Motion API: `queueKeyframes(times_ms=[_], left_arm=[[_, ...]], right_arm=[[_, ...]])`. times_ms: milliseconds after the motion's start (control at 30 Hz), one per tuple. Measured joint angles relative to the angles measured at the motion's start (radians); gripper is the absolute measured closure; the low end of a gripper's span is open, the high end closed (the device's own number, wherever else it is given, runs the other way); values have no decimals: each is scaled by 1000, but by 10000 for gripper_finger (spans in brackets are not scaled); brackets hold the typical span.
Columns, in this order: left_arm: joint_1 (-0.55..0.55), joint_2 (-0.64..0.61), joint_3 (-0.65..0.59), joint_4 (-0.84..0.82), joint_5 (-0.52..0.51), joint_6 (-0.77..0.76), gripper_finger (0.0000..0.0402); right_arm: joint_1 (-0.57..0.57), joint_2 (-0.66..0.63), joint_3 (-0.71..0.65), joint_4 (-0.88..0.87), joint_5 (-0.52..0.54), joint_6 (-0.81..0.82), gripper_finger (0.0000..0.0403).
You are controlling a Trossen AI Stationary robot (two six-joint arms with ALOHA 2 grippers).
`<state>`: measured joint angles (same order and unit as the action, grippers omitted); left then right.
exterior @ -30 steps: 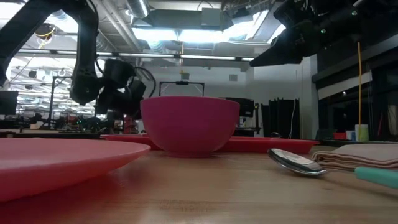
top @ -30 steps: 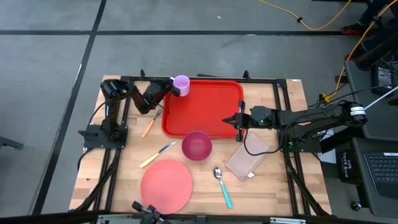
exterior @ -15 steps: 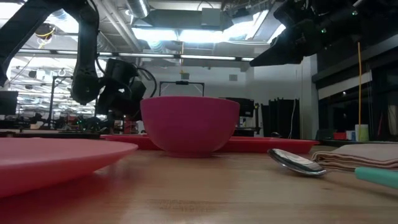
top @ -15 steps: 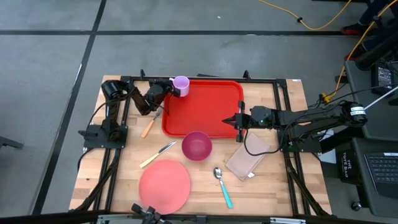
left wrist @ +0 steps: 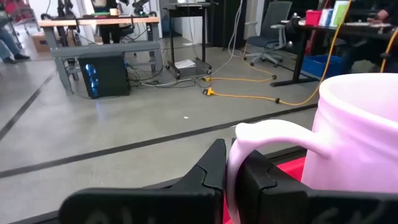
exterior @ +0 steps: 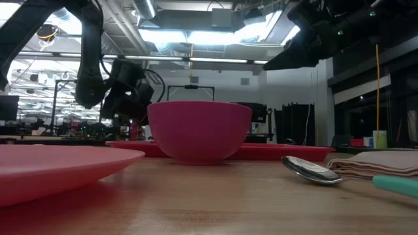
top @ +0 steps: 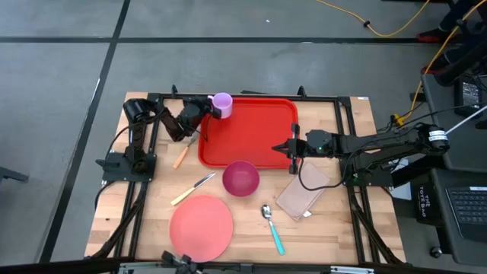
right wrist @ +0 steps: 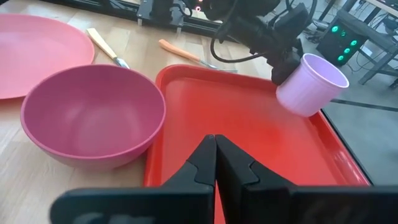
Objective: Set up tray
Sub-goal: Put the light purple mug on the red tray
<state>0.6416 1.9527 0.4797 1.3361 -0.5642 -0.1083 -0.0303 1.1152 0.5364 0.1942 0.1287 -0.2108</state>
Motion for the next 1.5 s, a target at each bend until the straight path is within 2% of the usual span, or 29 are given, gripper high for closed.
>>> queueKeyframes(times_ms=[267, 367, 533, 733, 900, 1500], left_arm=[[-39, -2, 0, -2, -113, 60, 397], [-22, -1, 0, -12, -109, 39, 397], [9, 3, 0, -31, -41, 19, 397], [9, 3, 3, -31, -35, 34, 395], [6, 3, 4, -31, -35, 76, 377], [3, 3, 4, -32, -38, 78, 358]], right_arm=[[0, 0, 0, -50, 0, 47, 396], [1, 0, 0, -51, 0, 53, 396], [12, 0, 0, -50, 0, 53, 396], [15, 0, 0, -32, 0, 53, 396], [15, 0, 0, -28, 1, 51, 396], [15, 0, 0, -29, 2, 50, 396]])
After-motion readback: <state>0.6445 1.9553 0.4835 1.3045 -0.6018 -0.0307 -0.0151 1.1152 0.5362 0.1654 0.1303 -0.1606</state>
